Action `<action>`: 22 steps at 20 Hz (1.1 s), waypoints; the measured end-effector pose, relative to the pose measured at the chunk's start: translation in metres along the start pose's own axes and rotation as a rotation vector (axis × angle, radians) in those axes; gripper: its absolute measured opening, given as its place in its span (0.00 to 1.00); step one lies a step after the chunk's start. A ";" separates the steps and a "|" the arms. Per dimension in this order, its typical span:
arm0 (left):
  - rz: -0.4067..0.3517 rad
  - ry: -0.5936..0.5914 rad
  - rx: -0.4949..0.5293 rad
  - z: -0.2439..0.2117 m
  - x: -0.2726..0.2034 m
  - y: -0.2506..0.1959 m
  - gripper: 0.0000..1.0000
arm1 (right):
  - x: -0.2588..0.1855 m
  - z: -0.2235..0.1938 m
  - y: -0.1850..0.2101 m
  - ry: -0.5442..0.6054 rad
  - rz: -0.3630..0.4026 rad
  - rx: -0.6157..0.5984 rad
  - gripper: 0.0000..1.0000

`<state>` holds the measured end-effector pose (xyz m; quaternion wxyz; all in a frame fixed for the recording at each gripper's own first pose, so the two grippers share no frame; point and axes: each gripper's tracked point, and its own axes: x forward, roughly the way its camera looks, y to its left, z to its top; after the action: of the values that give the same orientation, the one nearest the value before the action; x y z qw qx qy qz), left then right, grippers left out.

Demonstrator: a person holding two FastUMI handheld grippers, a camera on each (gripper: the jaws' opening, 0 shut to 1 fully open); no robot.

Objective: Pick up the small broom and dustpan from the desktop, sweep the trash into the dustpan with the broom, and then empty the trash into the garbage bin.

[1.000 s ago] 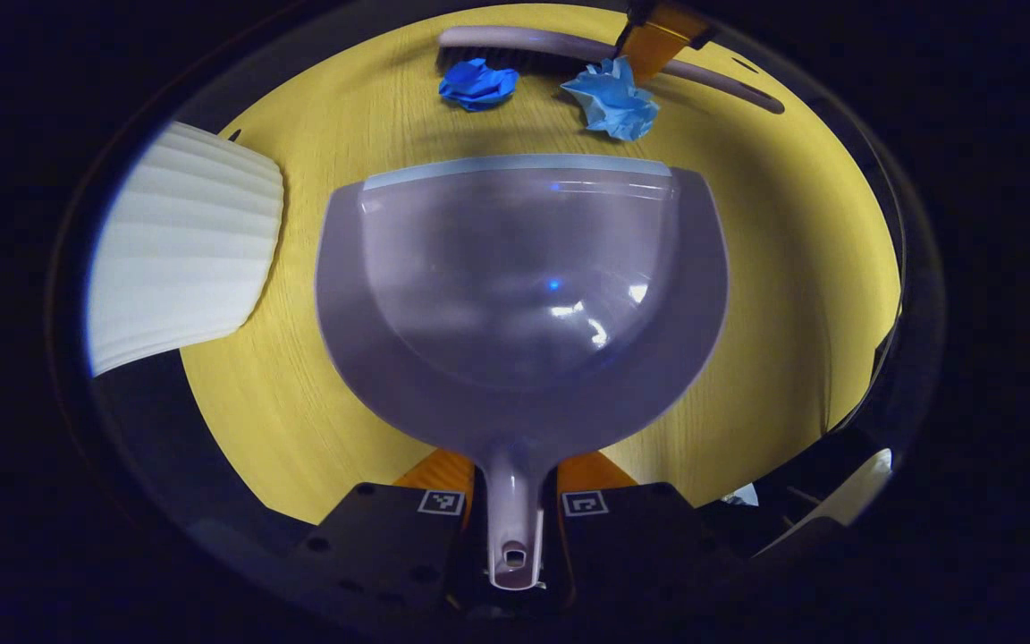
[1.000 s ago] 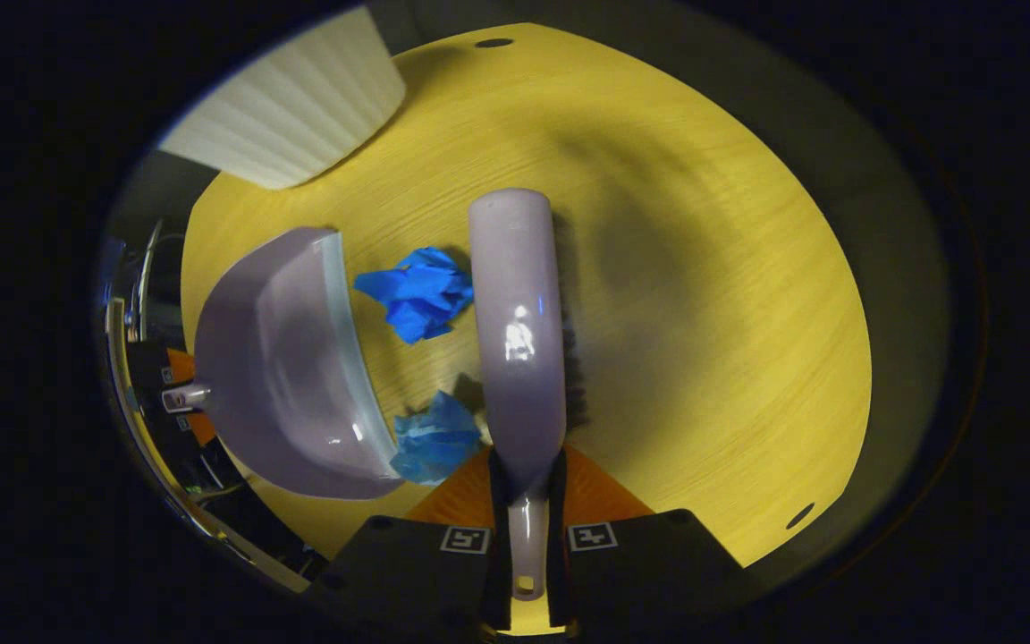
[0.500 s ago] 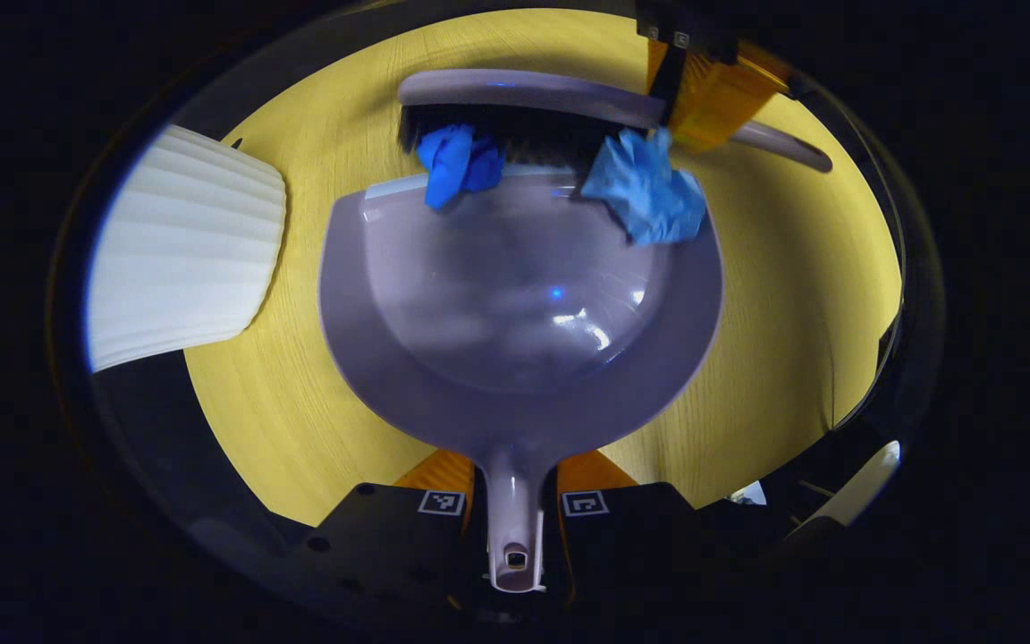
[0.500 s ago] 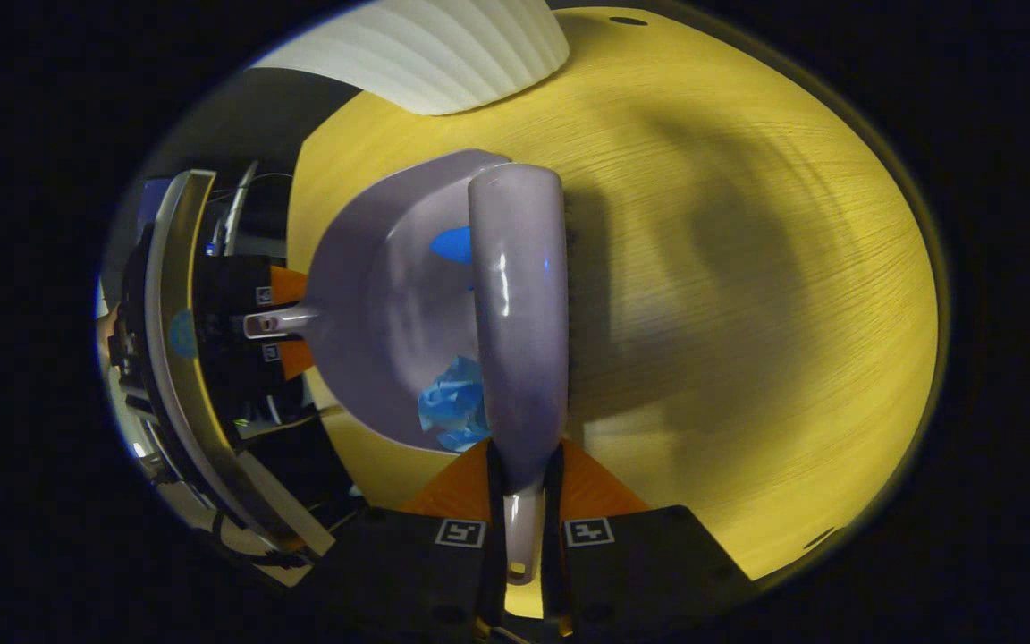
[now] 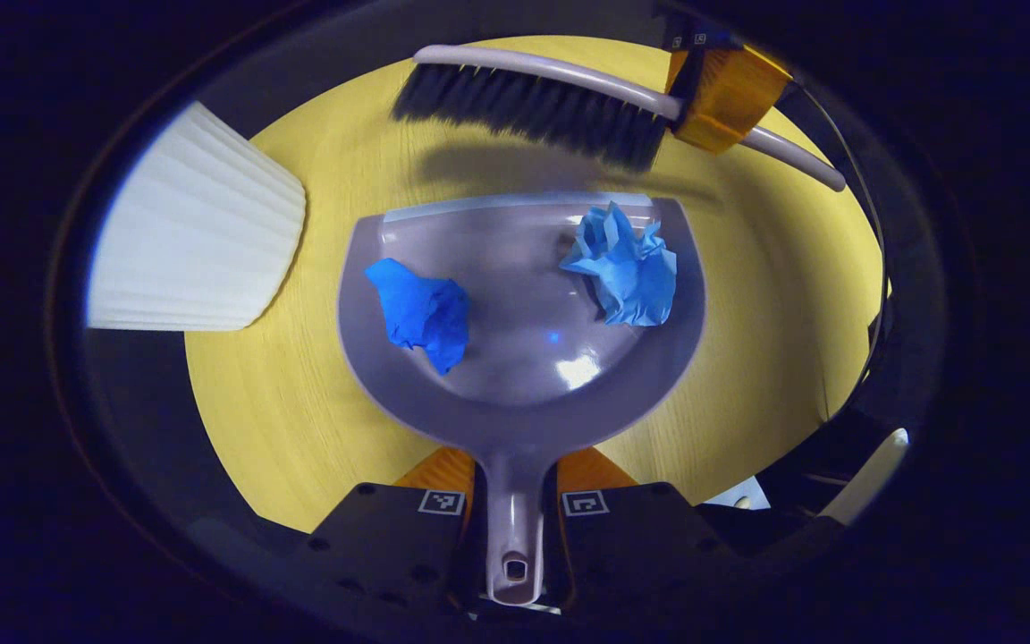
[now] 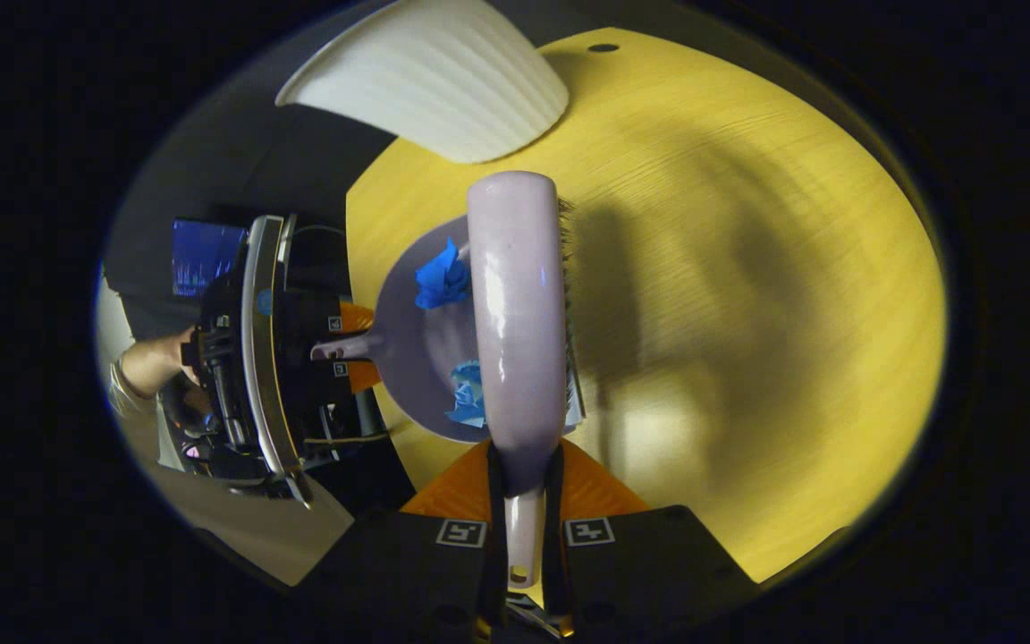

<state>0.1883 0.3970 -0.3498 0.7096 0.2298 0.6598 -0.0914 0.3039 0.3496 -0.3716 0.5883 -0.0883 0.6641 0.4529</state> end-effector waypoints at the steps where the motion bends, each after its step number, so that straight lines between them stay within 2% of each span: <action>1: 0.008 -0.029 -0.007 -0.001 0.001 0.001 0.23 | -0.011 -0.001 0.001 -0.068 0.005 0.010 0.17; 5: 0.035 -0.140 -0.006 0.008 -0.006 0.003 0.22 | -0.068 -0.010 -0.011 -0.398 0.038 0.119 0.17; 7: 0.062 -0.185 0.004 0.013 -0.011 0.004 0.23 | -0.076 -0.018 -0.024 -0.576 0.047 0.191 0.17; 9: 0.101 -0.245 0.028 0.014 -0.013 0.005 0.23 | -0.075 -0.030 -0.032 -0.746 0.039 0.239 0.17; 12: 0.185 -0.347 0.051 0.019 -0.007 0.012 0.23 | -0.043 -0.054 -0.051 -0.939 0.033 0.324 0.17; 15: 0.287 -0.436 0.070 0.026 -0.005 0.019 0.23 | 0.010 -0.089 -0.077 -1.015 0.011 0.398 0.17; 18: 0.454 -0.467 0.114 0.028 -0.006 0.029 0.23 | 0.061 -0.111 -0.089 -1.049 0.004 0.443 0.17; 19: 0.512 -0.469 0.120 0.029 -0.007 0.030 0.23 | 0.066 -0.116 -0.084 -1.054 0.005 0.448 0.17; 22: 0.664 -0.414 0.167 0.026 -0.014 0.031 0.23 | 0.034 -0.111 -0.078 -1.078 -0.005 0.457 0.17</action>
<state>0.2231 0.4098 -0.3289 0.7973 0.4643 0.3830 0.0454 0.2669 0.2411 -0.4512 0.8484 0.2820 0.3516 0.2777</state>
